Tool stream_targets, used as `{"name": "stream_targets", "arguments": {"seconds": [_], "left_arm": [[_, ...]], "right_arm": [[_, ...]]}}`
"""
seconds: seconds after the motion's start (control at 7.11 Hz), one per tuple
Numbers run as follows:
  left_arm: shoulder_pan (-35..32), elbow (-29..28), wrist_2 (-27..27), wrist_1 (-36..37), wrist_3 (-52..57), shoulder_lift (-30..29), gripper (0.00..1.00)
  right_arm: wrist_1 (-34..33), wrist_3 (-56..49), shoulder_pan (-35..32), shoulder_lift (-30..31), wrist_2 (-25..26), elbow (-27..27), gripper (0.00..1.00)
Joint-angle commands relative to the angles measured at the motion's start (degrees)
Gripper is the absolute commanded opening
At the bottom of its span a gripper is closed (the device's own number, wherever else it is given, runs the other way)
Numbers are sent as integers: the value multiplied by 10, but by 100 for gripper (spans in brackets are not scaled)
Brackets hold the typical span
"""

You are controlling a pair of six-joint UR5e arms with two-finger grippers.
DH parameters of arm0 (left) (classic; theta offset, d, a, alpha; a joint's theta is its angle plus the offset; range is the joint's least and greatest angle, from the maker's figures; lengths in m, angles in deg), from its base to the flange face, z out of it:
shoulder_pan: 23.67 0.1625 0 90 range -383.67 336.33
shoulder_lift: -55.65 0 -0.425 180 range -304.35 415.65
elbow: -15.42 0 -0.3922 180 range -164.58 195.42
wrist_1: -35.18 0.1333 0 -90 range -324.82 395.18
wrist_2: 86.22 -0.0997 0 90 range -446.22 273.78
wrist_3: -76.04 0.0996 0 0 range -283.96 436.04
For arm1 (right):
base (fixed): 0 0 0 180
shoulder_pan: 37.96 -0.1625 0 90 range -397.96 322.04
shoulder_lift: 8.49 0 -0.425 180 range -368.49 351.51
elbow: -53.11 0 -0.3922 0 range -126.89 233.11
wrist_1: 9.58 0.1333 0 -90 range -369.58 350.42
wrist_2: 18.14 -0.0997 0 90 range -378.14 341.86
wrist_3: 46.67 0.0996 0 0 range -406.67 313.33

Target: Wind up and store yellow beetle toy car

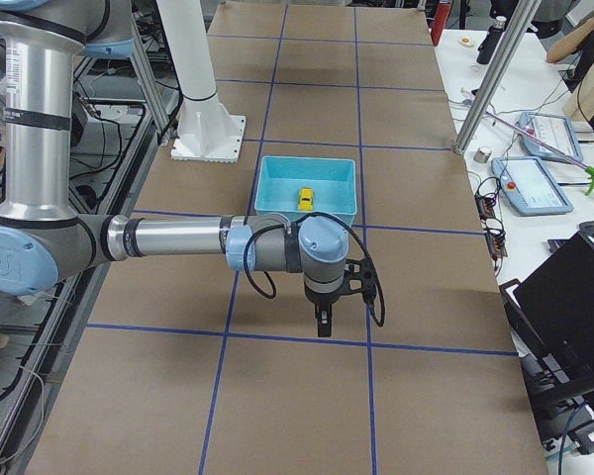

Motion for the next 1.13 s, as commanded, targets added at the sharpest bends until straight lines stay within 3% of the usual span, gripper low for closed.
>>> {"name": "stream_targets", "arguments": {"seconds": [0.0, 0.99], "left_arm": [[-2, 0, -7, 3, -1, 2, 100], [-3, 1, -9, 0, 2, 8, 100]], "right_arm": [[9, -3, 14, 2, -4, 4, 100], [9, -4, 15, 7, -5, 3, 100]]}}
